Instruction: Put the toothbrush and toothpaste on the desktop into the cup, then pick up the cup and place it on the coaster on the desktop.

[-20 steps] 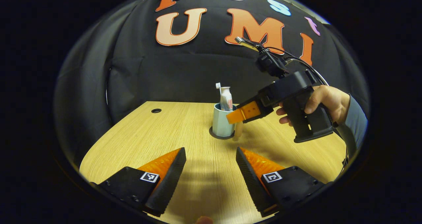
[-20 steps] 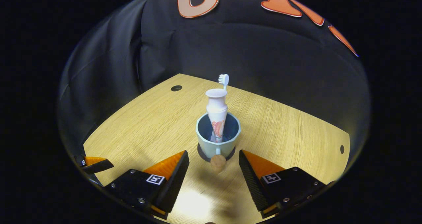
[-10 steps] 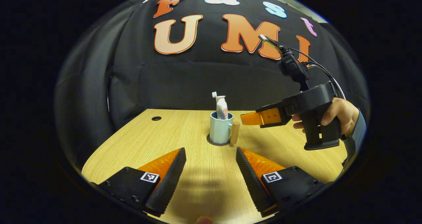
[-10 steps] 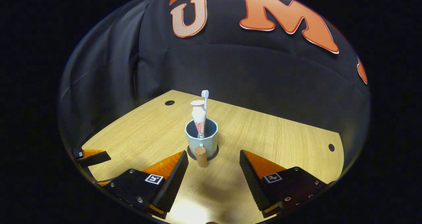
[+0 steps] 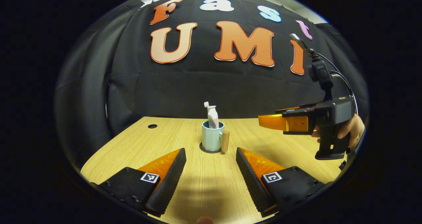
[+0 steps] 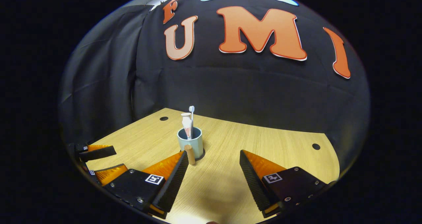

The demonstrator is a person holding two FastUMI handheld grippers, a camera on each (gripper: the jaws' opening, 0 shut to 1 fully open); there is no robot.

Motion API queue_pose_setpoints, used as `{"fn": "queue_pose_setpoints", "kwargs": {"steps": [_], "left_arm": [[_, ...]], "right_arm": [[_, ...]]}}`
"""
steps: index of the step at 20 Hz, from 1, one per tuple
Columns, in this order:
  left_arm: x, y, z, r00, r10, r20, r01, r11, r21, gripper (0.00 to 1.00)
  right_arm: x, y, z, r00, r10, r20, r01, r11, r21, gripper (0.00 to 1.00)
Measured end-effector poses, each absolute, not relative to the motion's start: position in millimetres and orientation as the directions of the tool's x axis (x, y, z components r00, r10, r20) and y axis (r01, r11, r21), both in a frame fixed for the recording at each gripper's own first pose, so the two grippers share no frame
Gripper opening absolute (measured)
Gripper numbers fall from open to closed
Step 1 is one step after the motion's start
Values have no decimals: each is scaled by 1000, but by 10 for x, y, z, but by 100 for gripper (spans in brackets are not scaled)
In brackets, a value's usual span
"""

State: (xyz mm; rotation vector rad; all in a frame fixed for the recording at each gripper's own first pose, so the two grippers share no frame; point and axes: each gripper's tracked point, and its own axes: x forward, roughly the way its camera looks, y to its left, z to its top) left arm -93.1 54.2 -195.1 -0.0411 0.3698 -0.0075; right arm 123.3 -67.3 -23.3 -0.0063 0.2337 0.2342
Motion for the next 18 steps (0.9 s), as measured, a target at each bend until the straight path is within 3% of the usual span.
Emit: {"fn": "queue_pose_setpoints", "kwargs": {"steps": [9, 13, 18], "left_arm": [[-982, 546, -1695, 960, 4, -280, -8, 1000, -16, 98], [-958, 555, -1591, 967, 10, -256, -5, 1000, 18, 98], [-919, 503, -1525, 973, -1, -230, 7, 1000, 25, 98]], "right_arm": [[675, -1007, -62, 983, 168, -74, -166, 986, 32, 95], [542, -1001, -92, 986, 157, -65, -153, 987, 52, 95], [444, -1142, -109, 998, 62, 2, -62, 998, 30, 96]]}}
